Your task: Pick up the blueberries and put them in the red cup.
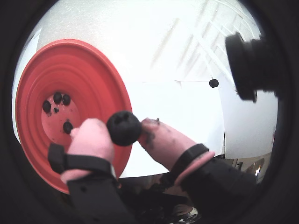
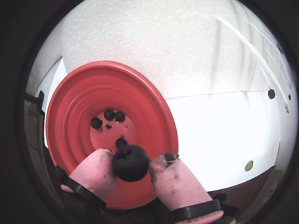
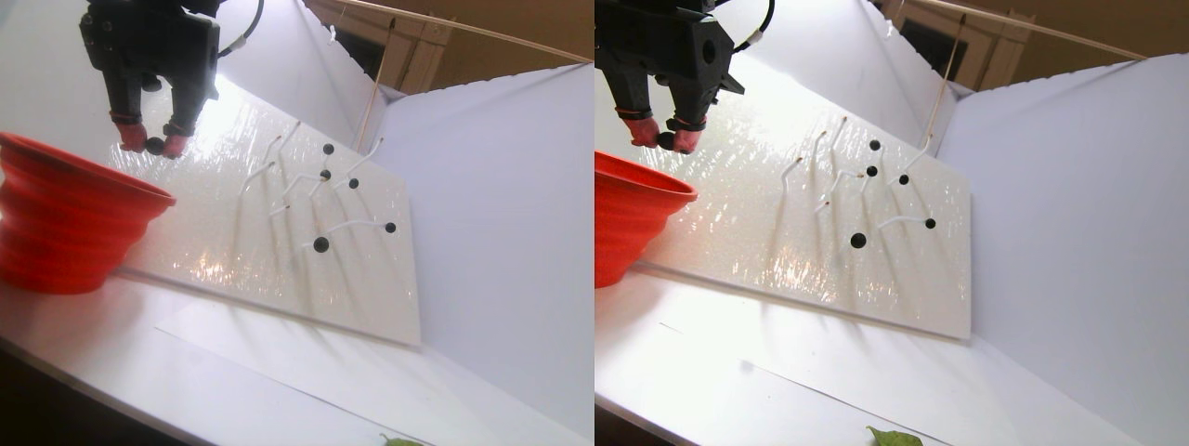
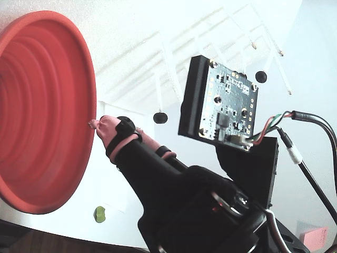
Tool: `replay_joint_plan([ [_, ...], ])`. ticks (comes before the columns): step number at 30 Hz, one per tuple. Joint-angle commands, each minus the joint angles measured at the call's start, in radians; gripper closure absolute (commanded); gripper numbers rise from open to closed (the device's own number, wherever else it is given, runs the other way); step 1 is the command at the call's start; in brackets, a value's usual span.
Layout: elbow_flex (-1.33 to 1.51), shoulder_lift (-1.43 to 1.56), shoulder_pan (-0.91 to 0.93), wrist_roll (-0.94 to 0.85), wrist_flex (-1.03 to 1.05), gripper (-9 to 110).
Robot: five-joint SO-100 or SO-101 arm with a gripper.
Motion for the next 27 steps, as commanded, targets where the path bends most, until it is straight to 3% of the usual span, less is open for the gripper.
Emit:
replay_joint_plan([
  [1,-0.017,0.063,0.006,0.006,-0.002,86],
  [27,-0.002,0.218,0.172,-0.035,0.081,85],
])
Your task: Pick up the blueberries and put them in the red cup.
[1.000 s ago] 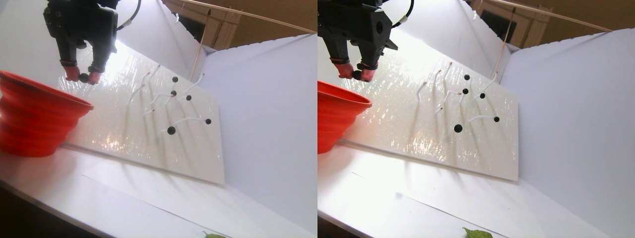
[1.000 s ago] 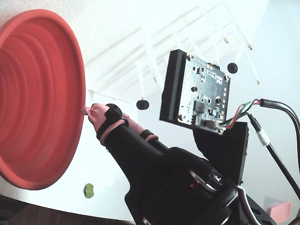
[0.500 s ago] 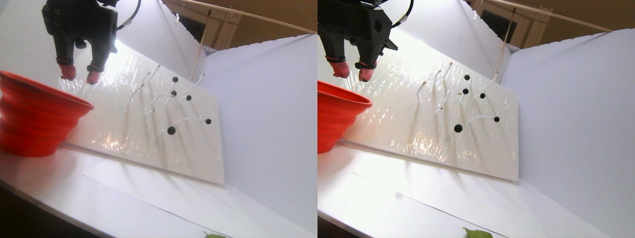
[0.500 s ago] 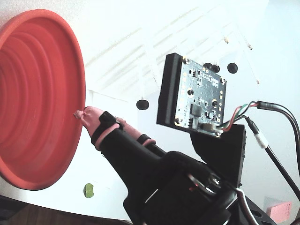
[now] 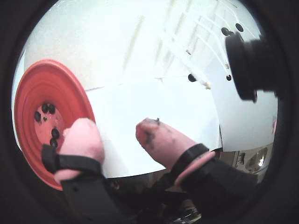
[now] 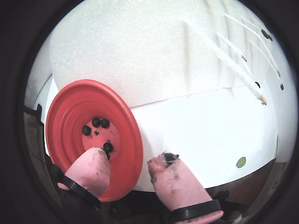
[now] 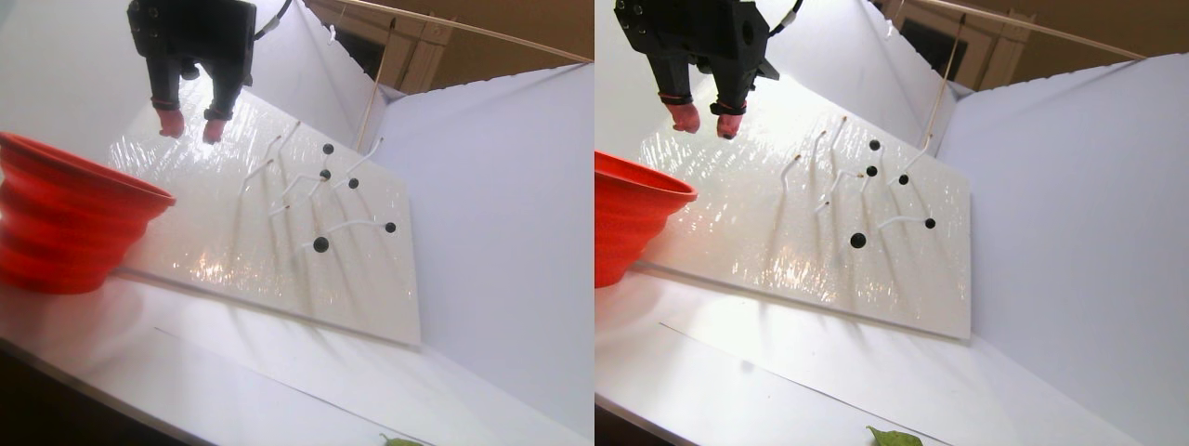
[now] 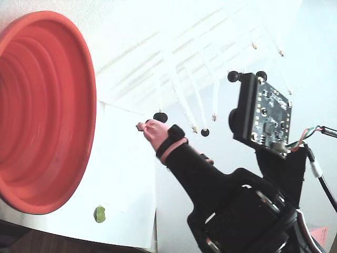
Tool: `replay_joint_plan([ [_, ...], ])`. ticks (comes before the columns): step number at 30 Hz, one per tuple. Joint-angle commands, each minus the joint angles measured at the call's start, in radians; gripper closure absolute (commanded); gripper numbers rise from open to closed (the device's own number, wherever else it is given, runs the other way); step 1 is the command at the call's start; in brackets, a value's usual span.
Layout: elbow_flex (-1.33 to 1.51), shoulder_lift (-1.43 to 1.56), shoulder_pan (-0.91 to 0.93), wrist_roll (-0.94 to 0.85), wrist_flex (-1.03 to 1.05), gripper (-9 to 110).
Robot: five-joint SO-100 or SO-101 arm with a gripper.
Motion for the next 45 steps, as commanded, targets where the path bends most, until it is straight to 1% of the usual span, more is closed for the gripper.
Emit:
replay_joint_plan([
  [1,-0.002,0.114,0.057,-0.011,0.003,85],
  [13,0.034,0.199,0.126,-0.054,0.025,86],
  [30,0.067,0.242,0.238,-0.114,0.025,86],
  [45,0.031,0.117,0.318,-0.15,-0.061,86],
])
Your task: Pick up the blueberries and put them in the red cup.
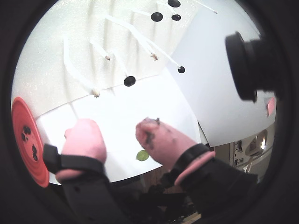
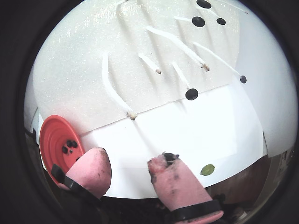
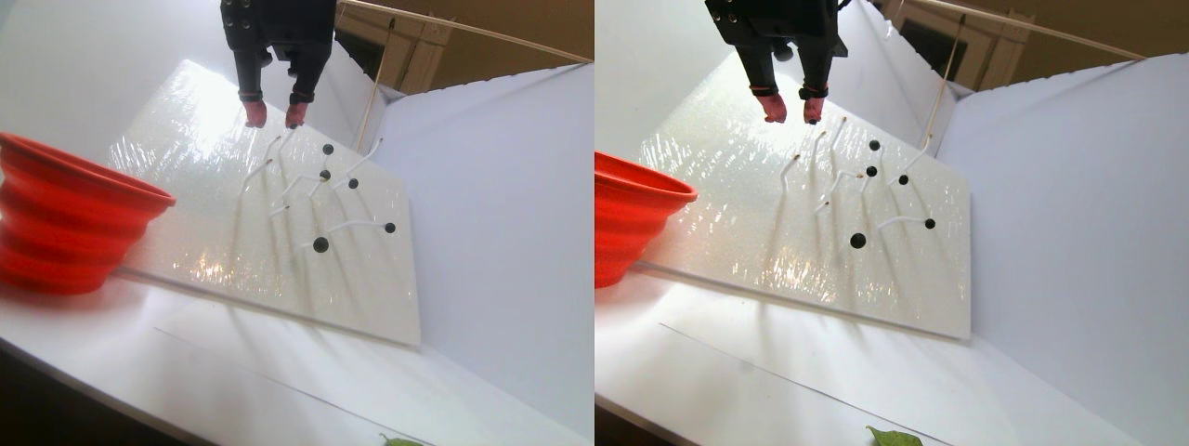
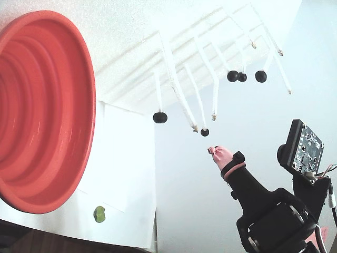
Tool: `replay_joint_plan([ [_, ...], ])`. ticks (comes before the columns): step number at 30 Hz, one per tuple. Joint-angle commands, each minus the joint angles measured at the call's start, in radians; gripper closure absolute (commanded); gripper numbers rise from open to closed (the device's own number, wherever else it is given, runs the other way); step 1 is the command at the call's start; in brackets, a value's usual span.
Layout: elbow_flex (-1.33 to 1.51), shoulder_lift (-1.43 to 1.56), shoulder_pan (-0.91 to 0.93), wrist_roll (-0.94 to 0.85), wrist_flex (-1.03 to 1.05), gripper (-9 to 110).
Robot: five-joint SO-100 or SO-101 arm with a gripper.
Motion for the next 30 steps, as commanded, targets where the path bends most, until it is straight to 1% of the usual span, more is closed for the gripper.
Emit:
replay_joint_plan([
  [1,-0.054,-0.025,0.055,-0.014,-0.052,86],
  [30,-0.179,-0.35,0.172,-0.11,-0.276,84],
])
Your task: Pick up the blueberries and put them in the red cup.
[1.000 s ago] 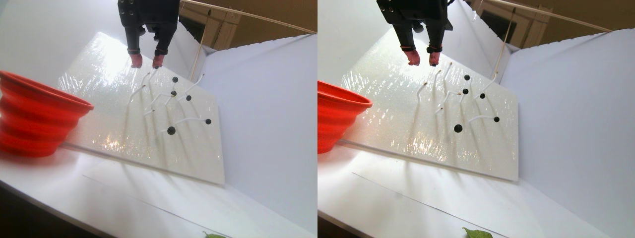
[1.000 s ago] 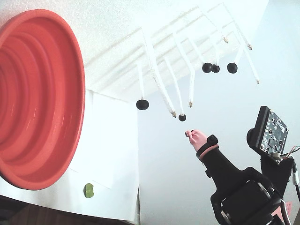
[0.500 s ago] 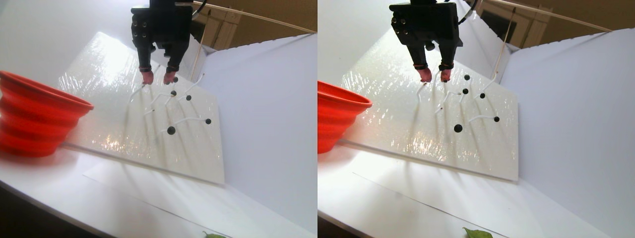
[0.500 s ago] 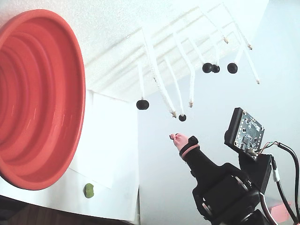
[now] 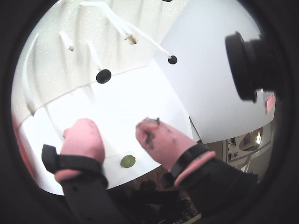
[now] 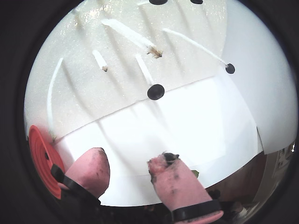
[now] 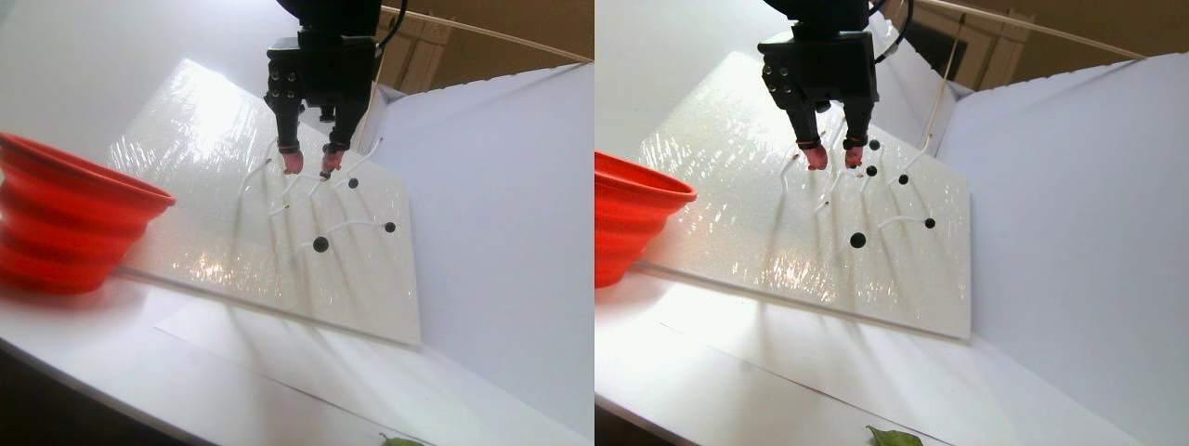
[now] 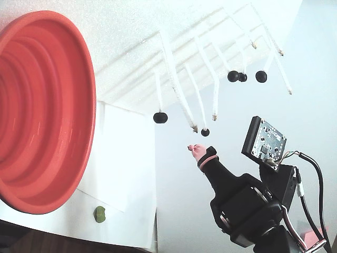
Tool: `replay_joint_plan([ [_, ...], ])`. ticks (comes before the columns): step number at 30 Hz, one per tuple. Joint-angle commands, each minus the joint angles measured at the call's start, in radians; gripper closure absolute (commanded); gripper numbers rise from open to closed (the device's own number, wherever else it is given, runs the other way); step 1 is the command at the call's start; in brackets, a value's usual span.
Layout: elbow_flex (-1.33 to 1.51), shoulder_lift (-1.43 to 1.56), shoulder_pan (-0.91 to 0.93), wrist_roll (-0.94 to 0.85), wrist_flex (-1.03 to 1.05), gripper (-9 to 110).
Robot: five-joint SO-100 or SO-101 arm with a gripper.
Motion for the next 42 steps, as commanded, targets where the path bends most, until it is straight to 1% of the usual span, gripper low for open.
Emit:
replay_joint_plan([
  [1,-0.114,-0.015,0.055,-0.02,-0.054,84],
  [19,-0.213,-0.201,0.092,-0.066,-0.152,82],
  [42,-0.319,-0.382,0.081,-0.091,-0.241,82],
])
